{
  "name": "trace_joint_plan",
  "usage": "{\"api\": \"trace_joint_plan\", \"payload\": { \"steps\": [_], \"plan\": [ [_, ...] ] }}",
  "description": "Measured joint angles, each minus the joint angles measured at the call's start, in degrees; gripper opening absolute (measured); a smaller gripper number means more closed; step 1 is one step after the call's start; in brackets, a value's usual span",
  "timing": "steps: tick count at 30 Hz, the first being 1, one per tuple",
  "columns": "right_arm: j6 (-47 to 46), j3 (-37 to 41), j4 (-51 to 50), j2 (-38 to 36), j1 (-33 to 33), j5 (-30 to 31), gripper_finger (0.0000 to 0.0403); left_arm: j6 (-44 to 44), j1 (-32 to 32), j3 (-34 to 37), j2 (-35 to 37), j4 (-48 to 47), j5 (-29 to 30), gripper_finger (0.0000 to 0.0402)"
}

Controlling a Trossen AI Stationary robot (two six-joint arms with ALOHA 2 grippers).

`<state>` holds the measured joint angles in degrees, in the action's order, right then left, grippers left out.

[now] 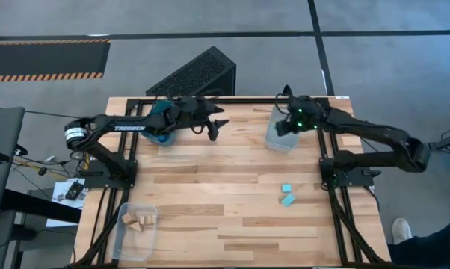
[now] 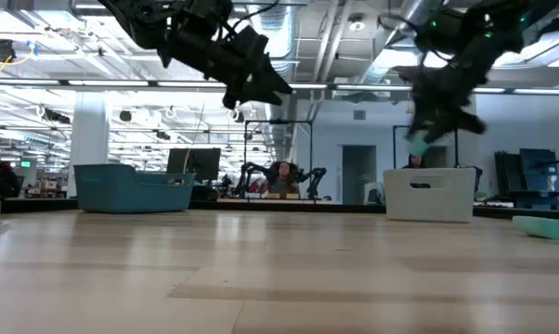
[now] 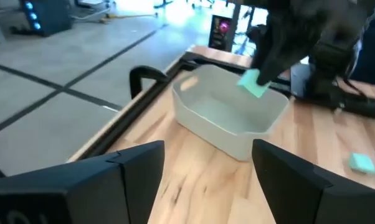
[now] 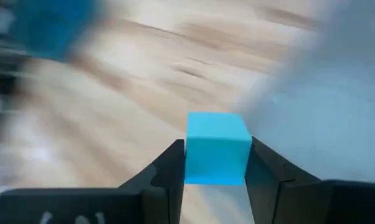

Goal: Sort & place blocks by color
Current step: Put the top left light blue block into the gray bin, then put the top light blue block into the gray bin

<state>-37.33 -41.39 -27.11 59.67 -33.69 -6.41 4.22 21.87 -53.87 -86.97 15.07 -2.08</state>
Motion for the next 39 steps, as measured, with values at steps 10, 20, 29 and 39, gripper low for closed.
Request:
{"api": "trace_joint_plan", "payload": {
  "steps": [10, 20, 29, 39],
  "plan": [
    [7.96, 1.88, -3.93, 7.05, -4.32, 5.2, 0.0143, 2.51, -1.38, 0.0, 0.64, 4.65, -0.12, 0.0233],
    [14.77, 1.88, -3.09, 14.71, -2.06, 6.6, 0.0201, 8.74, -4.87, -0.02, 1.56, 4.84, 0.33, 0.0233],
    [13.59, 1.88, -4.47, 6.23, 3.97, 13.29, 0.0243, 8.93, -13.54, 0.0, 1.63, 2.96, 8.57, 0.0233],
    [7.79, 1.86, -6.97, -4.75, 27.33, 22.51, 0.0233, 9.09, -23.31, -0.02, 2.27, 3.3, 19.45, 0.0233]
  ]
}}
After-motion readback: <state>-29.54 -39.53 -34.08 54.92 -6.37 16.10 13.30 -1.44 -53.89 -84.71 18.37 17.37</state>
